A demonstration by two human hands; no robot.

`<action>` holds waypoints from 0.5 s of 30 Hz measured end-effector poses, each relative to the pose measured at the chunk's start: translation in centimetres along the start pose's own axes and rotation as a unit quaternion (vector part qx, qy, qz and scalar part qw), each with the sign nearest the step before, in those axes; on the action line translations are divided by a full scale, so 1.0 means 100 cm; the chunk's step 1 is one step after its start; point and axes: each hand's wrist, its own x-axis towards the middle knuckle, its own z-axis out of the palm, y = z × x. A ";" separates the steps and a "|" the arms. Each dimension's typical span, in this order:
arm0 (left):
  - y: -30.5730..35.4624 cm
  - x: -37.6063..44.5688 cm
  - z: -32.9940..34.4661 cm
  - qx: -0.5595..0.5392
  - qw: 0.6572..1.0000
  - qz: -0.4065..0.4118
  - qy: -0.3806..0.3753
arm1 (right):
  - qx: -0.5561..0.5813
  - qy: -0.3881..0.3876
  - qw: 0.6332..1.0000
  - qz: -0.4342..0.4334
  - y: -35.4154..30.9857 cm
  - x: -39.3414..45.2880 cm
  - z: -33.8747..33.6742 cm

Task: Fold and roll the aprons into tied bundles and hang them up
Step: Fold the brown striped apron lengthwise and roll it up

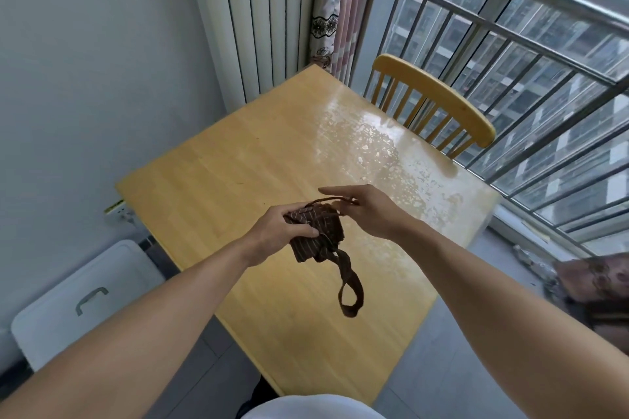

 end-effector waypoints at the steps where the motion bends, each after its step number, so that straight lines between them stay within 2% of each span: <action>1: 0.000 0.000 -0.001 -0.006 1.000 -0.001 -0.006 | -0.033 -0.003 0.999 -0.014 0.000 -0.001 0.001; 5: 0.004 0.002 -0.002 -0.002 1.000 -0.005 -0.018 | -0.099 0.000 0.994 -0.050 0.000 -0.006 0.005; 8: 0.006 0.004 -0.002 0.010 1.000 -0.017 -0.012 | -0.105 -0.023 0.991 -0.076 -0.001 -0.010 0.004; 10: 0.006 0.006 -0.004 0.023 0.999 -0.027 -0.008 | -0.148 -0.033 0.984 -0.090 -0.001 -0.011 0.003; 13: 0.007 0.009 -0.003 0.059 0.997 -0.039 -0.012 | -0.234 0.006 0.966 -0.114 -0.002 -0.013 0.003; 15: 0.009 0.008 -0.001 0.092 0.995 -0.043 -0.009 | -0.242 0.027 0.961 -0.132 -0.003 -0.013 0.003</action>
